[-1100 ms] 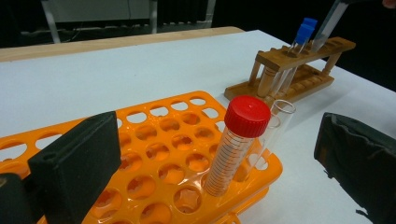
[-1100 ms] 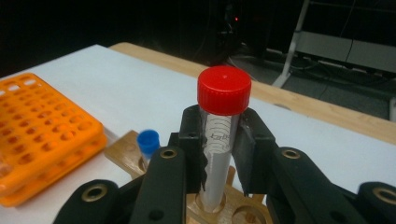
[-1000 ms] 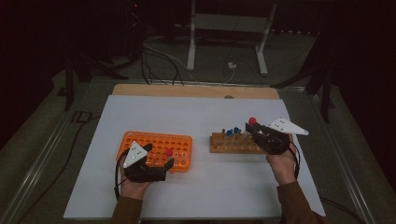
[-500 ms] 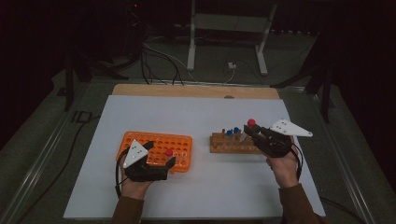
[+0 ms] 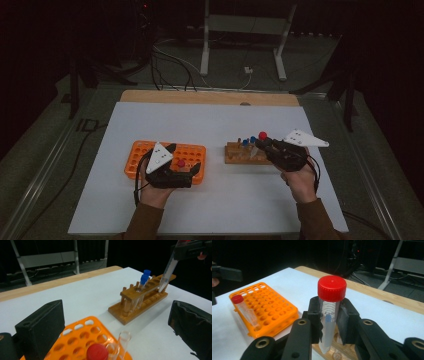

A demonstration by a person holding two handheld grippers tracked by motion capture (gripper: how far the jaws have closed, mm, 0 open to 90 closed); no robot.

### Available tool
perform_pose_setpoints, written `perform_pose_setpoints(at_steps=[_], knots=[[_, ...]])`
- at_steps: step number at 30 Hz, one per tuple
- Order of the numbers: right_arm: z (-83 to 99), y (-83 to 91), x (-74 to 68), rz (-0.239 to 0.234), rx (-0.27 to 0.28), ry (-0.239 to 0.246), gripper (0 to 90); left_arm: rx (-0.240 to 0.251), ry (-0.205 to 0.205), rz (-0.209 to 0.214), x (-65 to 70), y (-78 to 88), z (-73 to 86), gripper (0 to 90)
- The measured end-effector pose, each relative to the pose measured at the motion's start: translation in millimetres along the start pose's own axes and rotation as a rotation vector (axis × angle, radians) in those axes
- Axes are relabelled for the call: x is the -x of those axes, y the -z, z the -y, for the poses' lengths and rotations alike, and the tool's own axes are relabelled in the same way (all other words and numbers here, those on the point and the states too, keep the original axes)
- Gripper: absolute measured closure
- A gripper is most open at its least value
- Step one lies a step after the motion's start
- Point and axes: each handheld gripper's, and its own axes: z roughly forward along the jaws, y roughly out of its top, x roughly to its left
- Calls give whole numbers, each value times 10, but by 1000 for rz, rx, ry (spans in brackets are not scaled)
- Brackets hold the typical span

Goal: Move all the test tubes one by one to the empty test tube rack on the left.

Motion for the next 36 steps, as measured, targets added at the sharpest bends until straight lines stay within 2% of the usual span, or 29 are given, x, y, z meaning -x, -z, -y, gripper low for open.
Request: perform_pose_setpoints(at_steps=[9,27,36], knots=[[9,-64,-113,-38,-23,9,744,-14,-32,17,156,-193,-101,14],[41,-187,-302,-94,-64,26,744,-65,-95,76,568,-551,-107,34],[38,-205,-384,-124,-69,34,743,-72,-94,101,734,-701,-84,66]])
